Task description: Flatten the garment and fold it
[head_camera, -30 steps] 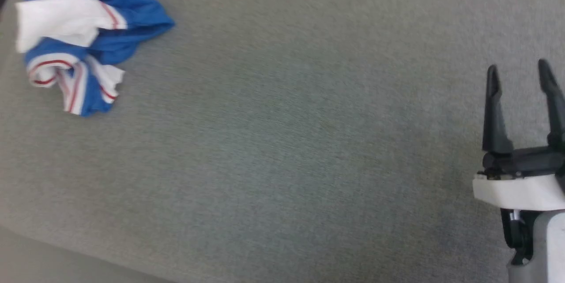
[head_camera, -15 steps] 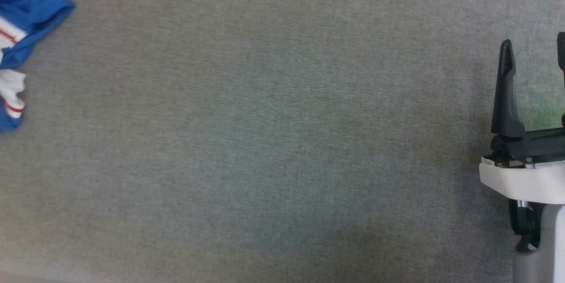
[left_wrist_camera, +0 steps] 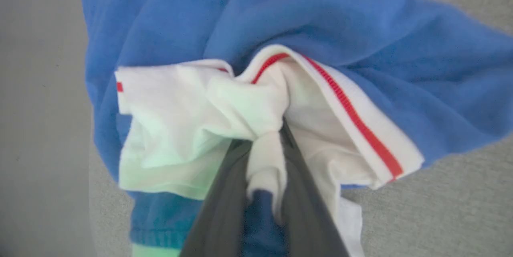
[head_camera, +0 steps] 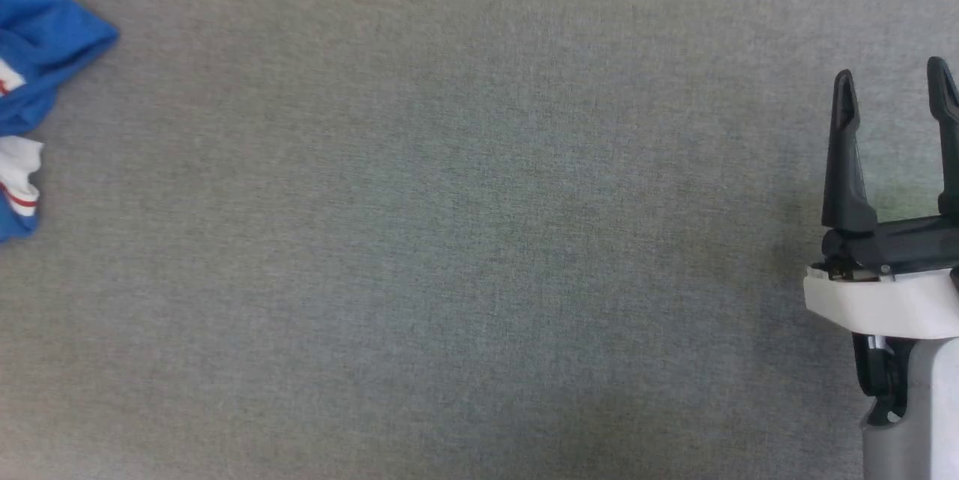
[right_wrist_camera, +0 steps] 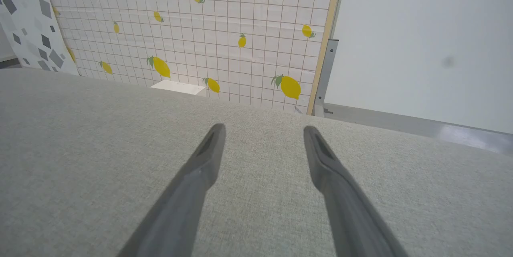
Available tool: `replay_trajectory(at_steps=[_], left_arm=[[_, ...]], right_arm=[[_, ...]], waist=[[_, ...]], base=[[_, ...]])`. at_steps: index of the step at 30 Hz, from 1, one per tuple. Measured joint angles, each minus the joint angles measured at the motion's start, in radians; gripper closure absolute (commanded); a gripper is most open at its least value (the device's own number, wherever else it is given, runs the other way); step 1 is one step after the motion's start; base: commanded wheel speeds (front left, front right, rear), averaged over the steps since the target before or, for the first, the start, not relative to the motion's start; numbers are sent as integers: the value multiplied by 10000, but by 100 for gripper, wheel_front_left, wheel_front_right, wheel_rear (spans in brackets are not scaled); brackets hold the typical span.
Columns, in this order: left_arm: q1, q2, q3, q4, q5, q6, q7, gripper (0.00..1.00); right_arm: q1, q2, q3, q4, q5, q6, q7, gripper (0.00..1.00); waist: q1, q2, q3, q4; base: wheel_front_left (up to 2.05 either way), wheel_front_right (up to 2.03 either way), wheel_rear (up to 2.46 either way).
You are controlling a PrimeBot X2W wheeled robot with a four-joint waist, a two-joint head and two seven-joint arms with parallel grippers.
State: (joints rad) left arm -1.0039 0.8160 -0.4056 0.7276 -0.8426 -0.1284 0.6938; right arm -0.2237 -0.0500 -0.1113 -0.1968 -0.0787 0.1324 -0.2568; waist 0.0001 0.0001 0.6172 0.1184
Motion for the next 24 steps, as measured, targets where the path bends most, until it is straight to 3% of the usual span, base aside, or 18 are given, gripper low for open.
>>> replay_trajectory(at_steps=[5,13,18,24], left_arm=[[-13,364,-719,-493,82,0,-412,100],[-1128,711,-3053,-2894,140,0,-761,100],[-1894,621,-4472,-4211,201,0,-1060,100],[-2296,-234,-5977,-5166,203,0,-1632,100]], right_arm=[[304,2,27,236,217,0,0,0],[1118,2,59,589,744,0,0,0],[1488,4,69,685,989,0,0,0],[1743,2,98,719,1114,0,0,0]], waist=[[0,0,-800,58],[-2,0,-2717,243],[-2,0,-3653,258],[-3,0,-4487,37]], base=[[0,0,0],[0,0,0],[0,0,0],[0,0,0]])
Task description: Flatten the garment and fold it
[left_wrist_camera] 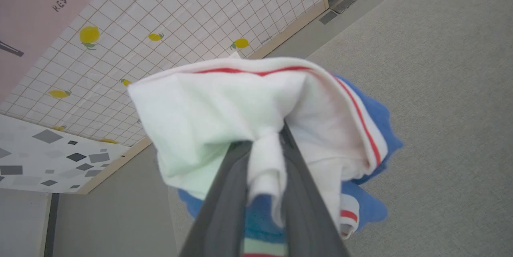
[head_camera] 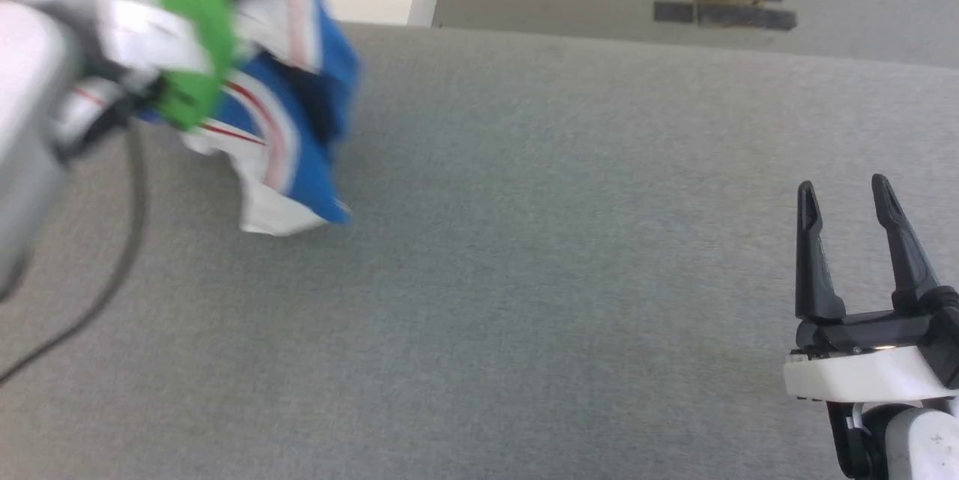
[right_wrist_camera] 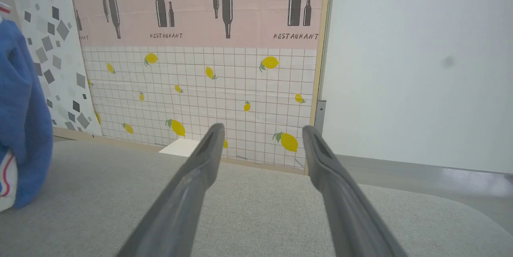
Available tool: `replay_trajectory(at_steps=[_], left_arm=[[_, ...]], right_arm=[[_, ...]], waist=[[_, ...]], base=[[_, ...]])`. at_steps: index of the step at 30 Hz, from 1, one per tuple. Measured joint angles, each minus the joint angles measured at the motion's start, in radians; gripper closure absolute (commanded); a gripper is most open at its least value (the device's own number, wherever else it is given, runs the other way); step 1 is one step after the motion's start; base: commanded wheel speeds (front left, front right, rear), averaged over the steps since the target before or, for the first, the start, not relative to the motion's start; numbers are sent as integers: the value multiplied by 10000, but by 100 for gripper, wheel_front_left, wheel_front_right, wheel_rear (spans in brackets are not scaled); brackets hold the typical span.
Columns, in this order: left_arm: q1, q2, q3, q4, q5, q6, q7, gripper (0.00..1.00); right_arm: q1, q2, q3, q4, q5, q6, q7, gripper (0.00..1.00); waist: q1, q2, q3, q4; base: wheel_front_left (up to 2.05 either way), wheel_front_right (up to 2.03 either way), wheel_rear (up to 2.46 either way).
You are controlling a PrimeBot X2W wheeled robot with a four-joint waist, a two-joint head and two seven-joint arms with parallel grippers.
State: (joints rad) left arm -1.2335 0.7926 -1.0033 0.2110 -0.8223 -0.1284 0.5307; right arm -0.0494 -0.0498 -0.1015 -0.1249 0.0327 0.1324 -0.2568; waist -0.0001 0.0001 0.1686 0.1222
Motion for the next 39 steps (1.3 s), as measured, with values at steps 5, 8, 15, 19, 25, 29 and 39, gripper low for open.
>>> replay_trajectory(at_steps=[5,8,15,19,25,29,39], left_arm=[[49,-1296,-1415,-203,-38,0,-441,100],[202,-2466,-2174,123,-94,0,-855,100],[1175,-4592,-2763,1152,-138,0,-1463,100],[2082,-5175,-2763,1538,362,0,-1411,100],[3389,-5787,-2761,2059,817,0,-1444,100],[4186,-6144,-2732,2042,1269,2,-1164,100],[4573,-6489,-2777,2236,2240,0,-2483,0]], right_arm=[[41,-2,-84,6,119,0,0,0],[53,-4,-58,8,140,0,0,0],[28,-4,-148,-29,219,0,0,0],[-135,-4,-351,-117,236,0,0,0],[-336,-8,-418,-165,303,0,0,0],[-422,-6,-364,-169,305,0,0,0],[-412,-6,-389,-94,280,0,0,0]], waist=[[0,0,-310,-558],[0,0,-361,-956],[0,0,-222,-1932],[1,1,49,-2417],[1,0,693,-2855],[1,-1,1008,-3112],[1,0,969,-3098]], base=[[0,0,0],[0,0,0],[0,0,0],[0,0,0],[0,0,0],[0,0,0],[0,0,0]])
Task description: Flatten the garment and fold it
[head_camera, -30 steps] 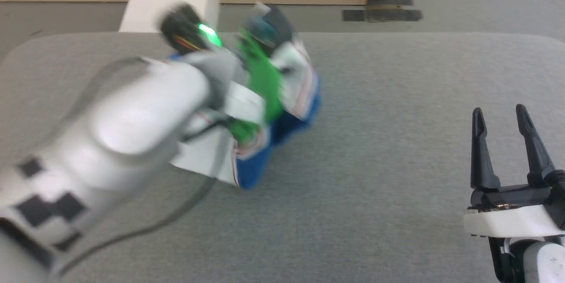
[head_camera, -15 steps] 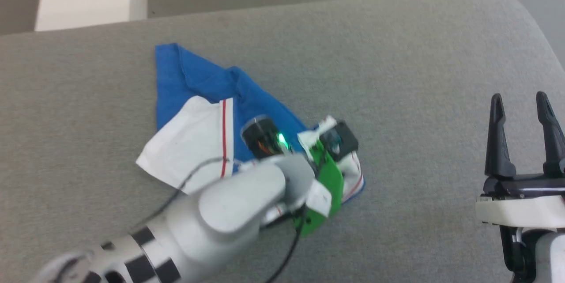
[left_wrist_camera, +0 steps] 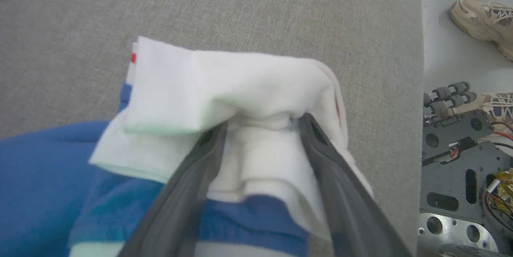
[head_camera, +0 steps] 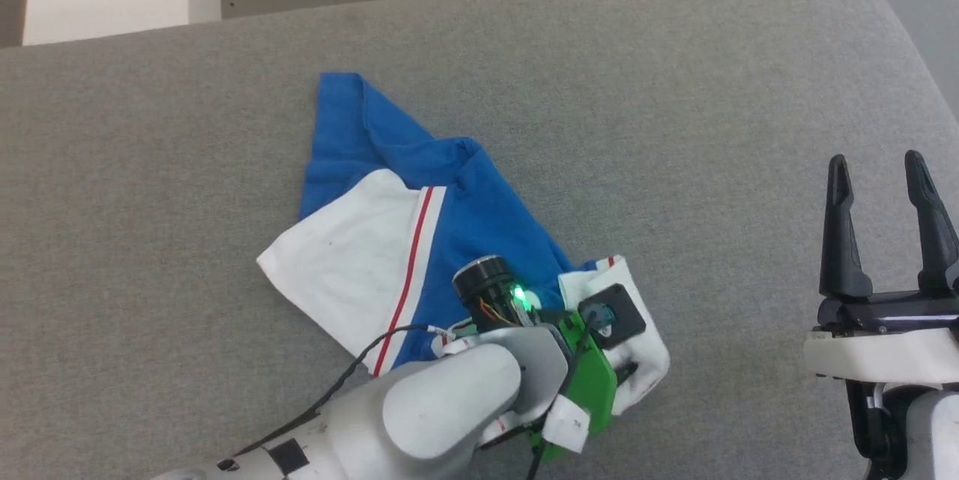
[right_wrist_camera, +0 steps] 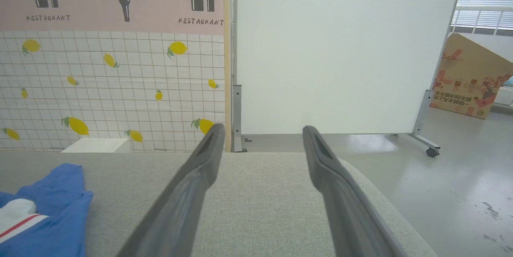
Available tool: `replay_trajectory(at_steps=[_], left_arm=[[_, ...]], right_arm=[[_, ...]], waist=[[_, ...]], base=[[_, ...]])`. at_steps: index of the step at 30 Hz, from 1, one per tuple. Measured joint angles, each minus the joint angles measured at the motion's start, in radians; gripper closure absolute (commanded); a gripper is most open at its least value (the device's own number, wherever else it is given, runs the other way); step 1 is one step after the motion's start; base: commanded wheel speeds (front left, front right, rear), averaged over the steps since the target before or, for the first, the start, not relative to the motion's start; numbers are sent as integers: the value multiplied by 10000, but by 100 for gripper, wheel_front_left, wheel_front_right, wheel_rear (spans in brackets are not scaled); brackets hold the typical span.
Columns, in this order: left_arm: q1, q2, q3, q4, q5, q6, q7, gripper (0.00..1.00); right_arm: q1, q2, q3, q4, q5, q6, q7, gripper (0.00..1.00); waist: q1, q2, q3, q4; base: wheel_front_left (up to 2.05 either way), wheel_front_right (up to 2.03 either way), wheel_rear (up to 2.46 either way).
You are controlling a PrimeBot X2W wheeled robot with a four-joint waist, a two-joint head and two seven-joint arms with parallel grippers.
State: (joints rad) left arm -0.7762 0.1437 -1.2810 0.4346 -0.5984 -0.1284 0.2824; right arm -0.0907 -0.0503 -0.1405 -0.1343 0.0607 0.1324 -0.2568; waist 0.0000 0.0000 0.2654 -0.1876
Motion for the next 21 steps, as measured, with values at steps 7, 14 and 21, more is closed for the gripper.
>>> replay_trajectory(at_steps=[7,14,21], left_arm=[[-604,-297,790,1026,12,328,-3595,0],[-684,-251,2015,1206,462,1998,-5325,0],[679,698,4376,-1122,1728,3494,-5405,0]], right_arm=[[403,0,-35,119,-94,0,0,0],[964,2,-86,132,-207,0,0,0],[1285,0,-119,79,-209,0,0,0]], waist=[[0,0,-738,338],[0,0,-1599,795],[0,0,-2228,1371]], base=[[0,0,0],[0,0,0],[0,0,0]])
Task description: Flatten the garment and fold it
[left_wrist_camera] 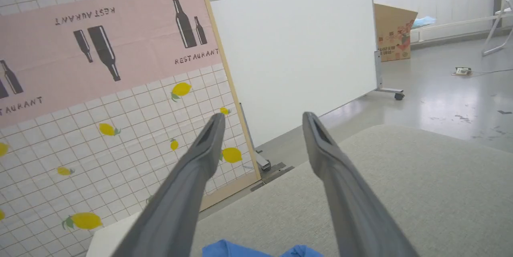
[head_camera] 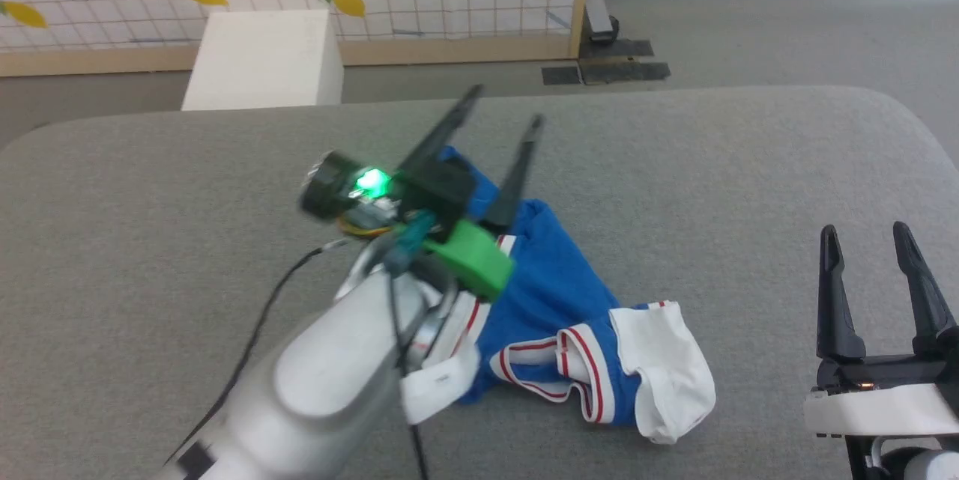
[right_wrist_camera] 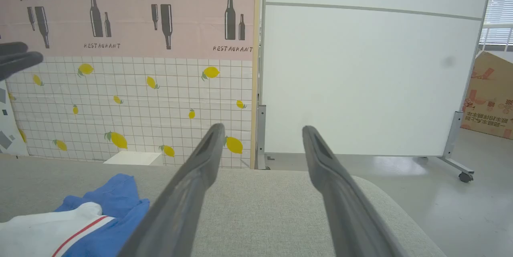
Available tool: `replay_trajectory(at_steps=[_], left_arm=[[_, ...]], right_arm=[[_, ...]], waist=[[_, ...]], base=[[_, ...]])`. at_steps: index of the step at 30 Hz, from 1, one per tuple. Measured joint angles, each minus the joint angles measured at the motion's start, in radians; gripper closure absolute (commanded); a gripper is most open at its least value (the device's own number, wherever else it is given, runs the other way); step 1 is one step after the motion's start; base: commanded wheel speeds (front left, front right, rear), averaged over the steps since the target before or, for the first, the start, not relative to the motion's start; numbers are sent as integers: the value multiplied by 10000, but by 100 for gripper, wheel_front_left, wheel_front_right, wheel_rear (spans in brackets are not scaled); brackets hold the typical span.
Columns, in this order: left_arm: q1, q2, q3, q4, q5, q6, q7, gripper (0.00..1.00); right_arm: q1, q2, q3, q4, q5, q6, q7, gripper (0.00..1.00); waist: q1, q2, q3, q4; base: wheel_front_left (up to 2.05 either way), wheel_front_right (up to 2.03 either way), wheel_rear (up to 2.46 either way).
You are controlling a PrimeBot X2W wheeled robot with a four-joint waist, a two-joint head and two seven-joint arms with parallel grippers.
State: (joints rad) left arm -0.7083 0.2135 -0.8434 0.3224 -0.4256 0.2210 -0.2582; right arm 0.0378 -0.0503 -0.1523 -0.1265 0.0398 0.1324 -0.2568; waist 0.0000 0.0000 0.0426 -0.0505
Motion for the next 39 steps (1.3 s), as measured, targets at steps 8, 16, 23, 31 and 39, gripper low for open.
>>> replay_trajectory(at_steps=[8,16,23,31,39], left_arm=[[2812,685,3116,-2052,986,886,2,0],[5190,399,5521,-2880,1645,349,0,0],[6470,-288,6560,-2815,2203,-550,0,0],[6985,-930,7323,-2878,2767,-1597,0,0],[7067,-1260,7806,-2823,3112,-2125,0,0]], right_arm=[[122,0,-35,-44,0,0,0,0],[250,0,-29,-12,19,0,0,0],[262,2,71,105,27,0,0,0],[424,0,102,253,65,0,0,0],[463,0,163,364,251,0,0,0]], waist=[[0,0,-416,506],[0,0,-498,782],[0,0,-481,866],[0,0,-378,928],[0,0,-367,964]], base=[[0,0,0],[0,0,0],[0,0,0],[0,0,0],[0,0,0]])
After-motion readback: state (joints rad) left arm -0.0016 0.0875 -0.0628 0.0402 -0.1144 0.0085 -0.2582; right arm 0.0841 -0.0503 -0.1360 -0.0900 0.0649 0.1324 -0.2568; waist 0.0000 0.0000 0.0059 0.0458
